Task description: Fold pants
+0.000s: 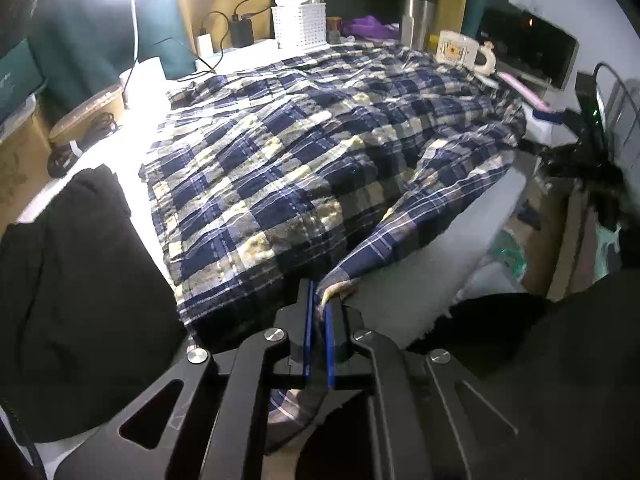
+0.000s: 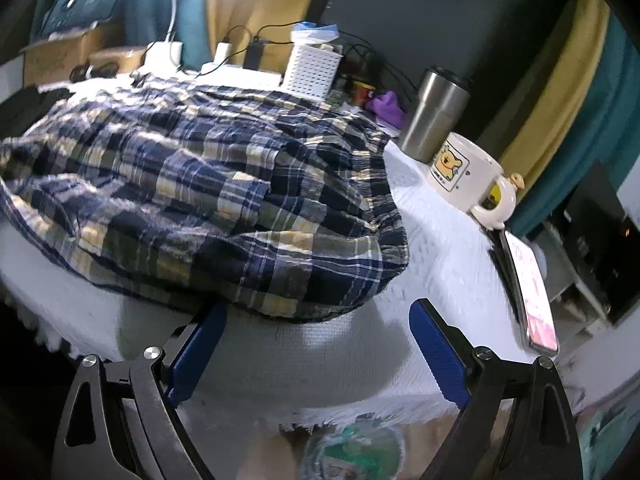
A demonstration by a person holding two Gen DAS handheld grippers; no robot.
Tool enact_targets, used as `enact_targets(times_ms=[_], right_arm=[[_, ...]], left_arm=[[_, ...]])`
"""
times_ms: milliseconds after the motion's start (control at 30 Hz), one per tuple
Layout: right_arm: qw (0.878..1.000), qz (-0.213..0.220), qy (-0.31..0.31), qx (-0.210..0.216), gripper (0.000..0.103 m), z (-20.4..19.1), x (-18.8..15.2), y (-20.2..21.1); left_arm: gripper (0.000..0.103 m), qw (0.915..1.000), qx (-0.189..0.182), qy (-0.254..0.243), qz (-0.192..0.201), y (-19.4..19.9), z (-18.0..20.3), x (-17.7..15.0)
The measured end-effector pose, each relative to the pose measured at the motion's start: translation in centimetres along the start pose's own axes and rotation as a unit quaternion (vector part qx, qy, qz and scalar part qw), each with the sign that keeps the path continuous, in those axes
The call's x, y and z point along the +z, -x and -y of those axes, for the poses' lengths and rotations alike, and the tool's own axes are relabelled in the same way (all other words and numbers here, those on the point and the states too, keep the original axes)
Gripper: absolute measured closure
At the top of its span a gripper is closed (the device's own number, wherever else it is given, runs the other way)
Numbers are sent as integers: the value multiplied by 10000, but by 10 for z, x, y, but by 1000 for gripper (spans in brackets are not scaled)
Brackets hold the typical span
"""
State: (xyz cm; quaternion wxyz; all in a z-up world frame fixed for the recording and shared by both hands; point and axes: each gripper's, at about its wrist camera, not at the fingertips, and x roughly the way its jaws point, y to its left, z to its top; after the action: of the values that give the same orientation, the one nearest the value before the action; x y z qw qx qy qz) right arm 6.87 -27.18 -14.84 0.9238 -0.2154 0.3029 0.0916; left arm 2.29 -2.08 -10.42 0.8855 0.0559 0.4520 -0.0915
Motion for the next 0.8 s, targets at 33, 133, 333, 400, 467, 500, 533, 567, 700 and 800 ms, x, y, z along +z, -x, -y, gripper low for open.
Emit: enact_targets(times_ms=[33,133,333,400,467,500,533,567,700,800], right_arm=[[10000,63,47,11,9,-1,0,0],[9996,161,206,44,9,-3,3,-3],[9977,408,510,165,9,-8,14,-12],[9969,485,550,270,9,-9,16,-15],[9965,538,522,372,10,-7,17,-18],[9957,568,541,501,17,-6,17,-19],[9949,557,523,654,37,-6,17,-19],[9943,527,481,798,49,-6,18,-20],[9935,476,425,944,84,-9,18,-20],[9933,543,190,998,93,0,20,-14]], left_arm=[[99,10000,58,-5,0,-3,1,0],[98,9999,155,33,-49,-9,2,1],[68,9976,677,-154,-20,-15,7,6],[68,9979,649,-56,-11,-16,5,7],[68,9979,649,-40,50,-16,4,7],[74,9979,640,-53,63,-16,5,7],[96,9984,562,-43,40,-16,6,8],[102,9989,476,-23,-6,-15,8,9],[103,9985,510,-38,174,-4,18,16],[103,9981,450,91,414,11,19,24]])
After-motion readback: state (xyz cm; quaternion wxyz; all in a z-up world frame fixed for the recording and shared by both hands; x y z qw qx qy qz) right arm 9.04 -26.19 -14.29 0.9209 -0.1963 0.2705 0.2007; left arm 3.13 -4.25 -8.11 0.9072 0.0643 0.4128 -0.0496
